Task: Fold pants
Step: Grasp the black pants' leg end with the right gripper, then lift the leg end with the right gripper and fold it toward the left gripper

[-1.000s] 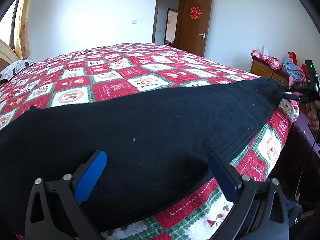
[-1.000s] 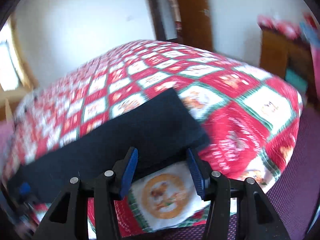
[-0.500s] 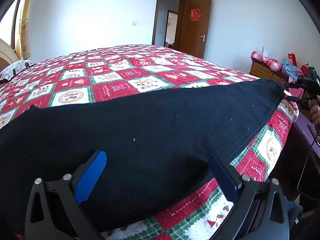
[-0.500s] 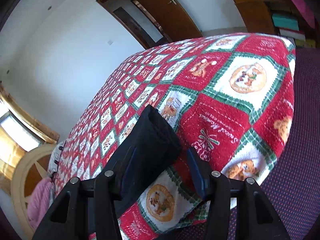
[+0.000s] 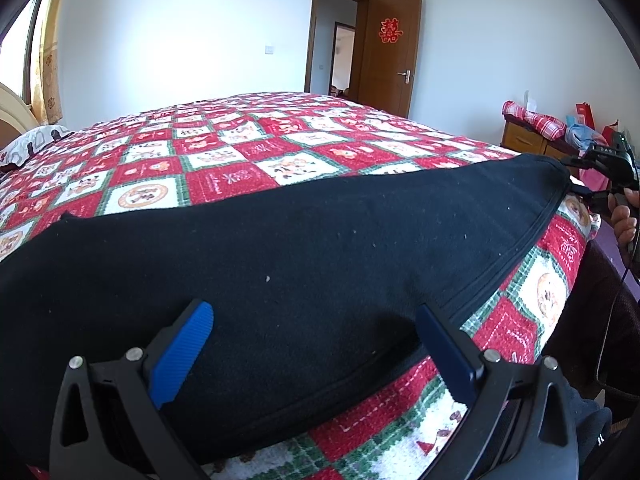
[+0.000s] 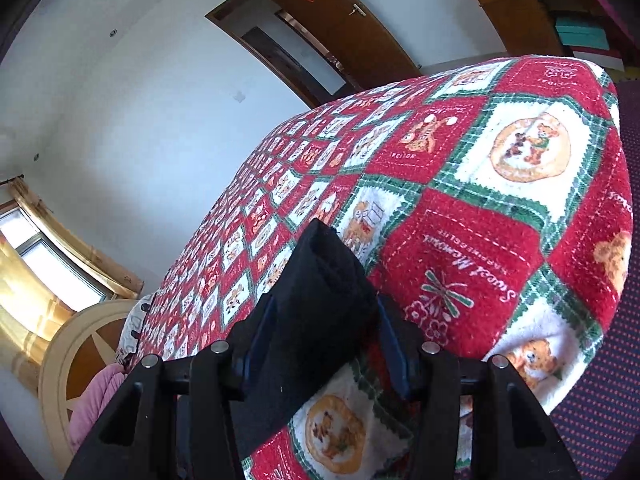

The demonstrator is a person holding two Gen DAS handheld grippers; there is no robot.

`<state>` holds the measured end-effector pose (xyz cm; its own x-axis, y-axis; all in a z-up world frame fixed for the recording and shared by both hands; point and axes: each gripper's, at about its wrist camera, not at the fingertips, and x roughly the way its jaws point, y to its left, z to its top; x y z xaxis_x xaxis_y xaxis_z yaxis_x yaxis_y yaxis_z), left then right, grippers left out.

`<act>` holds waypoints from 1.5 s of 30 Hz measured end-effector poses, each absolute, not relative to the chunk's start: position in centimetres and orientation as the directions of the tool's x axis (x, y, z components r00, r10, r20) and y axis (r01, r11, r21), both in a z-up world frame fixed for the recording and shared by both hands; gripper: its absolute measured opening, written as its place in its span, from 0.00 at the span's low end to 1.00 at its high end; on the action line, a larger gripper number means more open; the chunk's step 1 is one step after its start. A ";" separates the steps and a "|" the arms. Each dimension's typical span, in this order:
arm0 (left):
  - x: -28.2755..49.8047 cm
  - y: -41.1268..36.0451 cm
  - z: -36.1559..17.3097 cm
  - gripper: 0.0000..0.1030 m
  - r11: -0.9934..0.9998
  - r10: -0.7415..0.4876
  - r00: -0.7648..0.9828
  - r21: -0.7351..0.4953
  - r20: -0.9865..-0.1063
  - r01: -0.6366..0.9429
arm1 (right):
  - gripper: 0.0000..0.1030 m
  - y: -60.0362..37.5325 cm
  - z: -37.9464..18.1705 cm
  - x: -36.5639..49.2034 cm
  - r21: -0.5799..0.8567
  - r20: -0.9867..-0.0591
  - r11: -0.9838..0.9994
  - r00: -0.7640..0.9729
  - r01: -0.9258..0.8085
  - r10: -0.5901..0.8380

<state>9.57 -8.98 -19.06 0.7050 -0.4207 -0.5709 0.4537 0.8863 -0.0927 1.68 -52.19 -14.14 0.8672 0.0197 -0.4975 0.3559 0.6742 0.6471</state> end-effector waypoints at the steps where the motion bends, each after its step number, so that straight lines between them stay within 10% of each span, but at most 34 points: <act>1: 9.6 -9.0 -19.1 1.00 0.887 -0.419 0.706 -0.091 -0.571 0.453 | 0.47 -52.2 -14.2 1.8 0.649 -0.496 0.672 0.868 0.356 0.018; 4: 9.6 -9.0 -19.1 1.00 0.887 -0.416 0.707 -0.086 -0.571 0.453 | 0.15 -52.3 -14.4 2.6 0.634 -0.515 0.674 0.857 0.379 0.002; 25: 9.7 -4.3 -17.9 1.00 0.899 -0.437 0.718 -0.269 -0.542 0.345 | 0.13 -47.1 -10.1 3.1 0.535 -0.355 0.841 0.925 0.082 0.136; 45: 8.1 -2.6 -19.0 1.00 0.933 -0.358 0.755 -0.194 -0.549 0.302 | 0.13 -38.3 -8.0 7.3 0.460 -0.335 0.870 0.872 -0.179 0.357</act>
<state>8.14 -2.60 -18.96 0.7549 -0.3584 -0.5493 0.3018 0.9334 -0.1943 7.34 -38.26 -7.96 0.8717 0.3574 -0.3354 -0.1795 0.8696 0.4601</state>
